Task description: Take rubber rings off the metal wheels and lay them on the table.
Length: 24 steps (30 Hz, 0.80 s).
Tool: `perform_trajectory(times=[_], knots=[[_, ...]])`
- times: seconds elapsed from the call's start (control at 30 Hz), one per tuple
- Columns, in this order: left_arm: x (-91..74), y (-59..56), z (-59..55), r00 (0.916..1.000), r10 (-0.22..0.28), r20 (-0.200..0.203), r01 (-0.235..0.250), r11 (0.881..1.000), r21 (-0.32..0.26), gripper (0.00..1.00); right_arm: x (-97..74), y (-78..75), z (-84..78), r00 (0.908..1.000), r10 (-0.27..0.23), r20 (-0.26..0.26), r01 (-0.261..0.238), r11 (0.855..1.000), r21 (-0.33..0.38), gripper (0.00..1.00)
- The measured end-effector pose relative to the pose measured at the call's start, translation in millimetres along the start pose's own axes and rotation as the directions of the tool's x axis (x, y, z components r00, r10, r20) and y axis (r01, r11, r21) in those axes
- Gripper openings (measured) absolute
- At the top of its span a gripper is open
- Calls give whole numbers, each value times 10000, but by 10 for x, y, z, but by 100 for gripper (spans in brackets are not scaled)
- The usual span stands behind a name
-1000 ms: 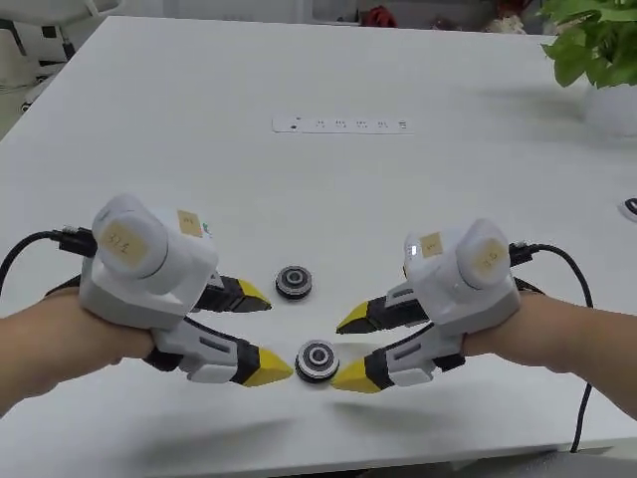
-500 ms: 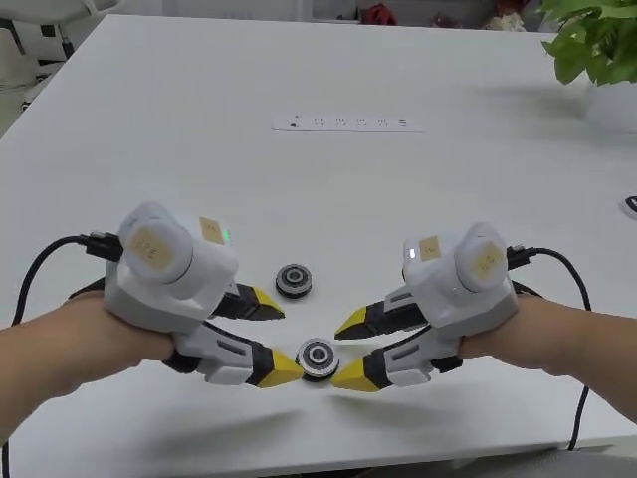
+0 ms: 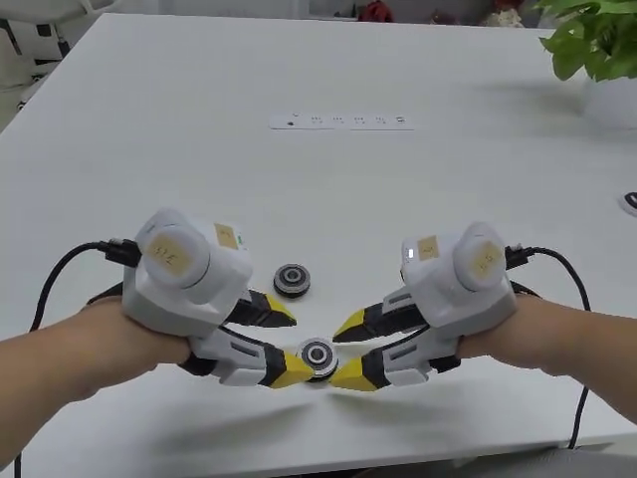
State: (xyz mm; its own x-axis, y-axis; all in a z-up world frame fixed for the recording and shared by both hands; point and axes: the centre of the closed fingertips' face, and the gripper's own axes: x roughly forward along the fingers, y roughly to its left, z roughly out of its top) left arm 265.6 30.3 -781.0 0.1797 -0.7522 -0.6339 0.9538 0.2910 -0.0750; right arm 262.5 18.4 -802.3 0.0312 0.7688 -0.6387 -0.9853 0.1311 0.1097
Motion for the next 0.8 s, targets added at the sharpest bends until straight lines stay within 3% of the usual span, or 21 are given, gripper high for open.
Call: perform_trajectory(times=[0.8], knots=[[159,-48,-12,9999,-43,-98,48,9986,529,18,12,-1,-24,10000,10,-18,-10,10000,25,28]])
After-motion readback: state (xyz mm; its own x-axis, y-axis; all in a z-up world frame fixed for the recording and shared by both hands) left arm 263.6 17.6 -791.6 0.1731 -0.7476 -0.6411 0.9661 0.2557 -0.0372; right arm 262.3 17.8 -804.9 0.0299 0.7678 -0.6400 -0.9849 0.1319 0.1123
